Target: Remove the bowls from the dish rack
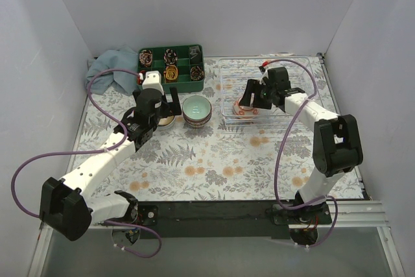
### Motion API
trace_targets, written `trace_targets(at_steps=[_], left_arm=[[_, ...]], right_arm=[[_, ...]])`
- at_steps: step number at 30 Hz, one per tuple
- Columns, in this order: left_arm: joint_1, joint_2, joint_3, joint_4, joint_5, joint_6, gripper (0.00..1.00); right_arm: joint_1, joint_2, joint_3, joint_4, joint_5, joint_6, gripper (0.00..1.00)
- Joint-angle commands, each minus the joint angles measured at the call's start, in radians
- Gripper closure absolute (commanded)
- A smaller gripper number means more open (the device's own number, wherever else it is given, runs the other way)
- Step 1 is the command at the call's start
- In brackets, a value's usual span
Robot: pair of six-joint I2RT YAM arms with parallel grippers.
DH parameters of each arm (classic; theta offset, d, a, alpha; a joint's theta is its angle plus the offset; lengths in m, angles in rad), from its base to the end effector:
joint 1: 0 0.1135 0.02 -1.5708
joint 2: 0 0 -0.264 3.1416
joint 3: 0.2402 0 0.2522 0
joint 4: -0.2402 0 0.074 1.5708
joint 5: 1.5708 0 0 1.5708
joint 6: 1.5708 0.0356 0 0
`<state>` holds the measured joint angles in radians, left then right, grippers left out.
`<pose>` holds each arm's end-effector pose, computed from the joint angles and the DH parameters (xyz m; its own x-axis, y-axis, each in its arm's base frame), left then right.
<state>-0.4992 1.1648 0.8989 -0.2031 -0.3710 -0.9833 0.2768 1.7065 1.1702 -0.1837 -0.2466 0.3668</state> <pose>0.2375 -0.1148 0.3011 -0.3550 -0.6900 -0.6308 -0.2404 0.7194 -0.6516 0.3617 0.1118 0.2299 -0.7504 0.1484 -0.6441 -0.1847 0.8886 0.4199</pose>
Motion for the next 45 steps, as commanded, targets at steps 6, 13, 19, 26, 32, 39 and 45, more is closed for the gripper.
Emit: trace_targets(at_steps=[6, 13, 19, 26, 32, 39, 45], left_arm=[[0.007, -0.022, -0.017, 0.024, -0.025, 0.021, 0.02], [0.007, -0.02, -0.022, 0.027, -0.017, 0.025, 0.02], [0.007, -0.025, -0.025, 0.033, -0.014, 0.031, 0.02], [0.005, -0.028, -0.028, 0.036, -0.014, 0.032, 0.02], [0.005, -0.03, -0.029, 0.034, -0.022, 0.035, 0.02], [0.005, -0.031, -0.032, 0.039, -0.025, 0.04, 0.02], [0.005, -0.031, -0.031, 0.039, -0.019, 0.04, 0.02]], right_arm=[[0.002, 0.122, 0.186, 0.101, -0.105, -0.02, 0.23], [-0.016, 0.061, 0.174, 0.087, 0.004, -0.031, 0.23], [-0.12, 0.074, 0.154, 0.03, -0.095, -0.012, 0.21], [-0.139, 0.123, 0.157, 0.004, -0.197, -0.006, 0.12], [-0.137, 0.189, 0.167, 0.006, -0.233, 0.023, 0.09], [-0.134, 0.237, 0.167, 0.006, -0.235, 0.061, 0.01], [-0.122, 0.263, 0.155, 0.004, -0.204, 0.089, 0.02]])
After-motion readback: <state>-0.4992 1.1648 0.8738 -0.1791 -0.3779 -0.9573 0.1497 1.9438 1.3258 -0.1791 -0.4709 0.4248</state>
